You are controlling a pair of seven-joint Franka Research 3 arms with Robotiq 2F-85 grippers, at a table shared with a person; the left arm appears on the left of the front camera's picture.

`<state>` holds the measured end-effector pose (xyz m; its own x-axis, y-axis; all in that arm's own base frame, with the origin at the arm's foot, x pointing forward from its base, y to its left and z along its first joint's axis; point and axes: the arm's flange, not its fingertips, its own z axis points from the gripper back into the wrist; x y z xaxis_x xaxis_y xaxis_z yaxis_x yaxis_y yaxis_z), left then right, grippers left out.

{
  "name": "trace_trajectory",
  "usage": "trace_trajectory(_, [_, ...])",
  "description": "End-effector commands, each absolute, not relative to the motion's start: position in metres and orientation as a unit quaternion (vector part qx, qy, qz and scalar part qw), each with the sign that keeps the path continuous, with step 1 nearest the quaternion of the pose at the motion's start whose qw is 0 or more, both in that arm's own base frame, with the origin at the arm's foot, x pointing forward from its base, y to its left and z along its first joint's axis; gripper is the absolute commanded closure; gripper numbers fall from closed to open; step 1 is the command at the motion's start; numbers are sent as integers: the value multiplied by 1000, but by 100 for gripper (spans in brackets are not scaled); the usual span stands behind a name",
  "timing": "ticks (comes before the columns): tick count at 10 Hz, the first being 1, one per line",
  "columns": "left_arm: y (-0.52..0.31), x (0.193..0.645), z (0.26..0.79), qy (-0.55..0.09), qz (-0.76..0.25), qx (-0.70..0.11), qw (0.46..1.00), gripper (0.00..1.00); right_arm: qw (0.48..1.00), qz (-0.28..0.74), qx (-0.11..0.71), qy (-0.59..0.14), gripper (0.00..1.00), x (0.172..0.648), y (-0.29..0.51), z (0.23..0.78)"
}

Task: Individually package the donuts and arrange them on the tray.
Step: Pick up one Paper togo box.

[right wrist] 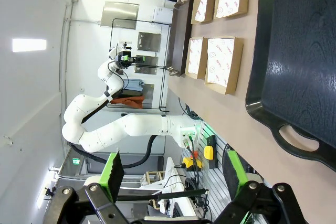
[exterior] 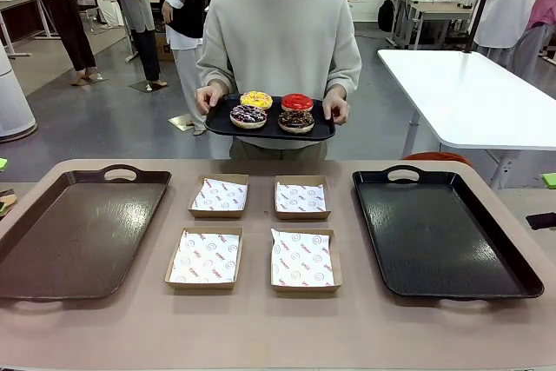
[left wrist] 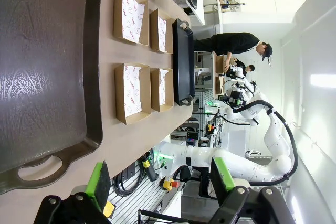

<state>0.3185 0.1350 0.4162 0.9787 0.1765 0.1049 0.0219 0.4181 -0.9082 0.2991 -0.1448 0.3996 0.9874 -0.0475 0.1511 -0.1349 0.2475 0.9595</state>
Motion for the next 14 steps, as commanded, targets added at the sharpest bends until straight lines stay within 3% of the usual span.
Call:
trace_trajectory(1, [137, 318, 417, -99, 50, -544, 832, 0, 786, 28, 613, -74, 0, 299, -145, 400])
trace_trajectory(5, [137, 318, 417, -99, 50, -544, 832, 0, 861, 40, 507, -24, 0, 333, -65, 476])
trace_trajectory(8, [137, 318, 417, -99, 50, -544, 832, 0, 909, 27, 414, 36, 0, 362, 1, 497])
trace_trajectory(10, [137, 318, 417, -99, 50, -544, 832, 0, 936, 16, 346, 57, 0, 371, 43, 496])
trace_trajectory(14, [137, 318, 417, -99, 50, -544, 832, 0, 976, 8, 213, 34, 0, 375, 125, 458])
